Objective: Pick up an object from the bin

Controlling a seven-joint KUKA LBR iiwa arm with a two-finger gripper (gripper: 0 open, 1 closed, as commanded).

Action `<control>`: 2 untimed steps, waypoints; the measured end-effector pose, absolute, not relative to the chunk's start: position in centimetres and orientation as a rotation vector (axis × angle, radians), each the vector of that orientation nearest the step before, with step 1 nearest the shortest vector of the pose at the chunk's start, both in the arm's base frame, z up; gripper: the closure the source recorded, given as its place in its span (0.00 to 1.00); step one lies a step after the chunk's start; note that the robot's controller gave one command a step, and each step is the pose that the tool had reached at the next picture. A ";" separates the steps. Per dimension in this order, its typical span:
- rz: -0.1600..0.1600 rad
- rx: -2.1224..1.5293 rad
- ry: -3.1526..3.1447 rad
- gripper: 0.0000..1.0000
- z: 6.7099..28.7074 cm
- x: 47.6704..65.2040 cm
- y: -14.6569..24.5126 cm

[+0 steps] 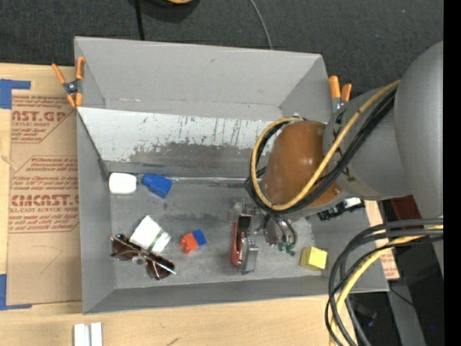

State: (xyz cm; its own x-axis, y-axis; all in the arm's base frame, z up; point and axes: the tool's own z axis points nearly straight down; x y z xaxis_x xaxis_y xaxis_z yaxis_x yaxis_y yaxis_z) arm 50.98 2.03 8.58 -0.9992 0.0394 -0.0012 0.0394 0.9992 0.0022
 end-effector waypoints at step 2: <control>0.003 -0.279 3.121 1.00 7.0 50.9 0.7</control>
Offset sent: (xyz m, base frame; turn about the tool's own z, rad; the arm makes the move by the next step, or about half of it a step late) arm 0.0000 0.0000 0.0000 0.0000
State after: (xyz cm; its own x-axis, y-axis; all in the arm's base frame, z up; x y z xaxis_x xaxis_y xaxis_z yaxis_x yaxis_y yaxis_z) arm 50.93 0.68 7.02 -0.9841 -0.1776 -0.0080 -0.1777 0.9841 0.0010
